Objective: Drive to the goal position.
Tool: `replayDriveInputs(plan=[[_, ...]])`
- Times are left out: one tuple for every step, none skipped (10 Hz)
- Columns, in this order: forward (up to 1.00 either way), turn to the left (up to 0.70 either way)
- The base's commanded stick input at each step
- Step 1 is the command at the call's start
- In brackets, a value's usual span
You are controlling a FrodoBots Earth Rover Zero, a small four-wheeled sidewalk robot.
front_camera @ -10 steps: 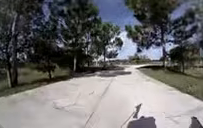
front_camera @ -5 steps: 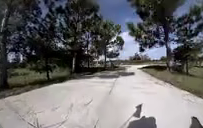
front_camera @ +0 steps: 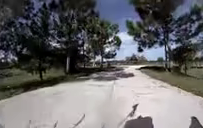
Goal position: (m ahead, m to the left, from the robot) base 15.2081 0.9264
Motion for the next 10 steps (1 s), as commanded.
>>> replayDriveInputs(plan=[[0.85, -0.25], [0.85, -0.13], [0.85, -0.14], [0.85, -0.06], [0.85, -0.12], [0.85, -0.27], [0.85, -0.27], [0.85, 0.00], [0.85, 0.00], [0.85, 0.00]])
